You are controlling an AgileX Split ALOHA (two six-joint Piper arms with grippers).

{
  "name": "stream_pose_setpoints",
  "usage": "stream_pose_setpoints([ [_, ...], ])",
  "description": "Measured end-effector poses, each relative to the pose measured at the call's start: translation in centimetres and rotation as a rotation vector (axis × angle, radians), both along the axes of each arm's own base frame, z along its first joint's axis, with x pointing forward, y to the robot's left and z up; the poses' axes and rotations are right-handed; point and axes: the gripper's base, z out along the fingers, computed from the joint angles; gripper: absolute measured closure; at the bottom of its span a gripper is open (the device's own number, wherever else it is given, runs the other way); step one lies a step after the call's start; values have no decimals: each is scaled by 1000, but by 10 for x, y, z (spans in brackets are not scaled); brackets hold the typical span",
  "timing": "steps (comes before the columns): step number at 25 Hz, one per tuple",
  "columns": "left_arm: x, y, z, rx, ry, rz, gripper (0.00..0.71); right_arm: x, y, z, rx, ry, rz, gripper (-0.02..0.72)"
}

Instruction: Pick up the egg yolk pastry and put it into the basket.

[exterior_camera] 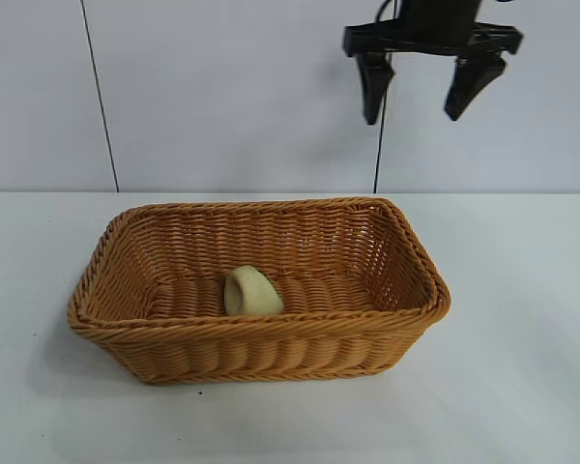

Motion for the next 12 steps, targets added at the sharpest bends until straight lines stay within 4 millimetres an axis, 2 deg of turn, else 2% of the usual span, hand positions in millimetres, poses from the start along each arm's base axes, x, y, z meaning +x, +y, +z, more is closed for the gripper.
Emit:
stream_pose_setpoints([
  [2,0,0,0,0,0,0,124,5,-34,0,-5,-1,-73,54],
  [6,0,0,0,0,0,0,125,8,-82,0,-3,0,-176,54],
  [9,0,0,0,0,0,0,126,8,-99,0,2,0,-214,54],
  [12,0,0,0,0,0,0,126,6,-103,-2,1,10,-219,55],
])
